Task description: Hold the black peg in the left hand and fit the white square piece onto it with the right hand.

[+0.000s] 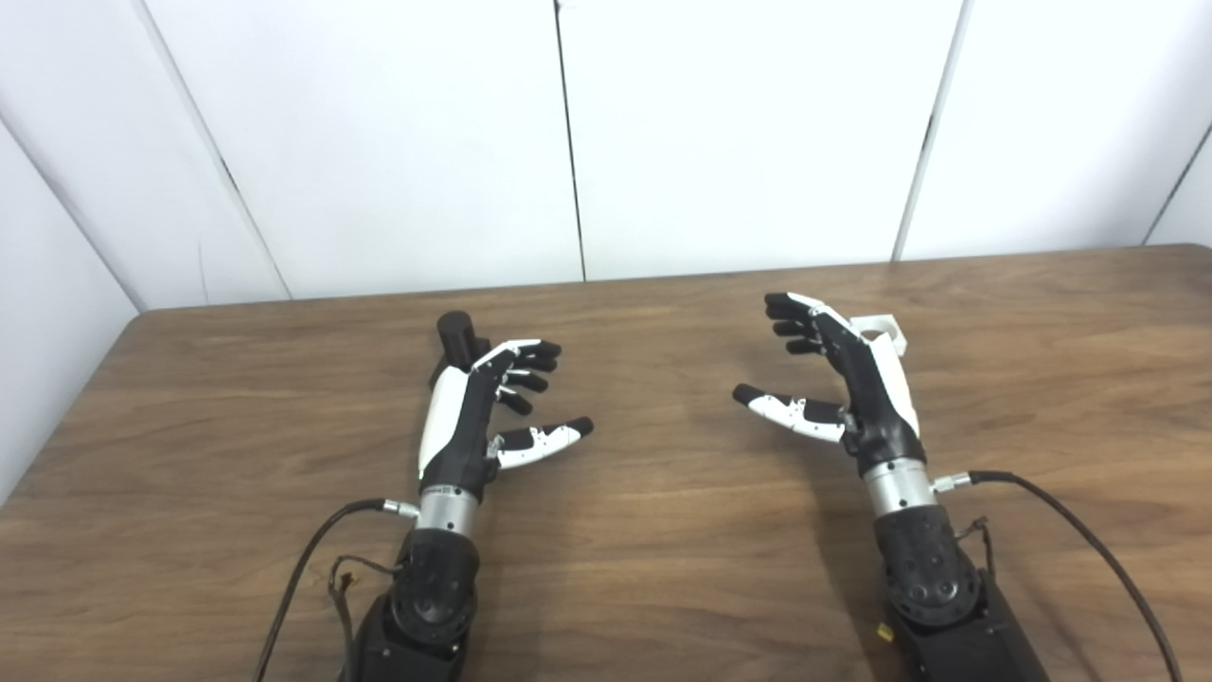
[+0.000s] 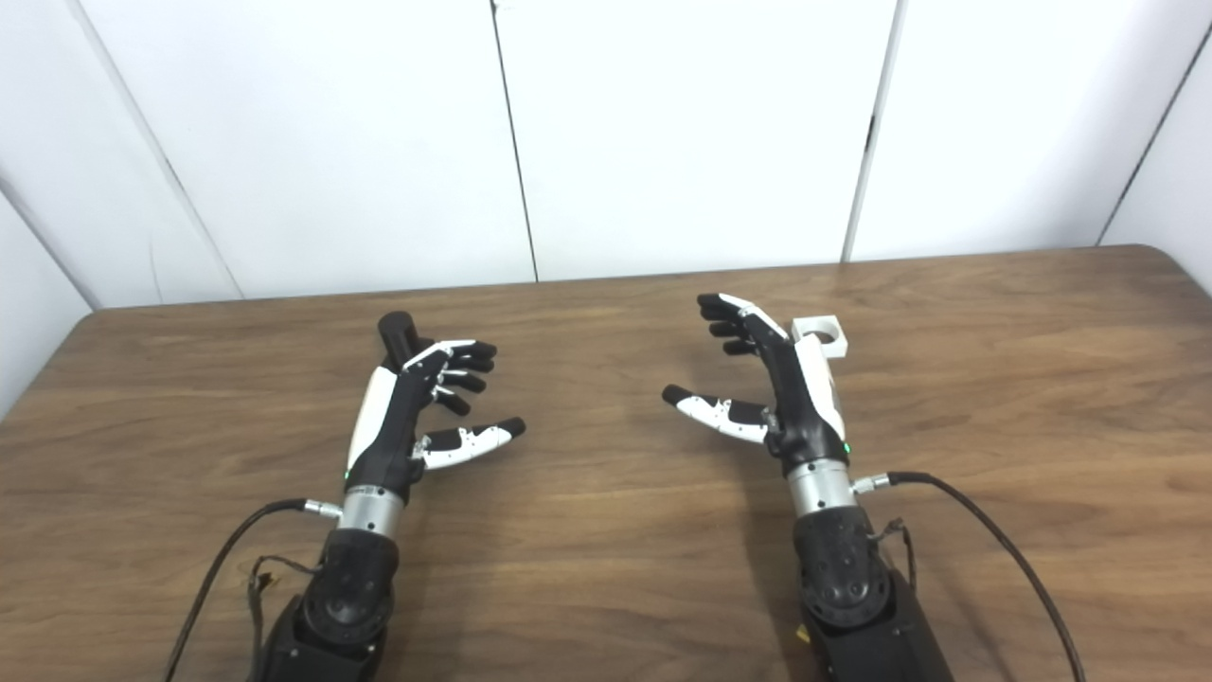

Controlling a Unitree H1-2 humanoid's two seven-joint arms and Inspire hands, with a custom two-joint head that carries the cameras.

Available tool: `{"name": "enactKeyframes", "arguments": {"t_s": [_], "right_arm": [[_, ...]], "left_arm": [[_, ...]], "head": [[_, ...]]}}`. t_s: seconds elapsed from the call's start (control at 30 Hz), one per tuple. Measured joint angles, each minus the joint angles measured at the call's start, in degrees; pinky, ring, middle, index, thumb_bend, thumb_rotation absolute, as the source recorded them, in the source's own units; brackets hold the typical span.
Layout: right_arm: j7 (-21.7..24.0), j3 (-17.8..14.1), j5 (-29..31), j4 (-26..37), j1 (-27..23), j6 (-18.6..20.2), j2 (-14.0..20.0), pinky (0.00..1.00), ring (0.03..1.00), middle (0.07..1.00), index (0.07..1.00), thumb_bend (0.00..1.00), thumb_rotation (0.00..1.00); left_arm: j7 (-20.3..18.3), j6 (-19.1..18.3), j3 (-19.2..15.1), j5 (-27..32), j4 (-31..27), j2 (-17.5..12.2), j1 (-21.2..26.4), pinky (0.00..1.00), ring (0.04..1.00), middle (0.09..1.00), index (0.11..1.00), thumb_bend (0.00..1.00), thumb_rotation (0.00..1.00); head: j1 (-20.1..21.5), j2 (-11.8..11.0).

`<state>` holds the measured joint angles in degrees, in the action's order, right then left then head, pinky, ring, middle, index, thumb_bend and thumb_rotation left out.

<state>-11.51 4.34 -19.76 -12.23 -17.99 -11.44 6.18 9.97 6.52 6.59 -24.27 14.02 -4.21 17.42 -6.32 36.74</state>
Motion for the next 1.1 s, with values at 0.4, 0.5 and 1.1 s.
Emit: {"name": "enactKeyframes", "arguments": {"t_s": [0.4,0.5,1.1], "right_arm": [[0.50,-0.11,0.00,0.42,0.41,0.02,0.28,0.72,0.767,0.778,0.775,0.68,0.11],[0.48,-0.11,-0.17,0.46,0.44,0.01,0.36,0.70,0.755,0.775,0.773,0.68,0.15],[0.02,-0.20,-0.07,-0.27,0.10,-0.46,0.69,0.67,0.737,0.768,0.761,0.72,0.11]], "left_arm": [[0.21,-1.11,0.71,-0.40,-0.64,0.42,-0.31,0.50,0.628,0.692,0.689,0.72,0.08],[0.28,-1.12,0.71,-0.47,-0.64,0.44,-0.31,0.50,0.625,0.690,0.685,0.73,0.07],[5.61,-6.65,0.56,-11.57,-2.82,-0.83,-0.44,0.63,0.736,0.764,0.690,0.69,0.19]], "head": [[-2.82,-0.62],[-3.00,-0.62],[-3.53,-1.32]]}}
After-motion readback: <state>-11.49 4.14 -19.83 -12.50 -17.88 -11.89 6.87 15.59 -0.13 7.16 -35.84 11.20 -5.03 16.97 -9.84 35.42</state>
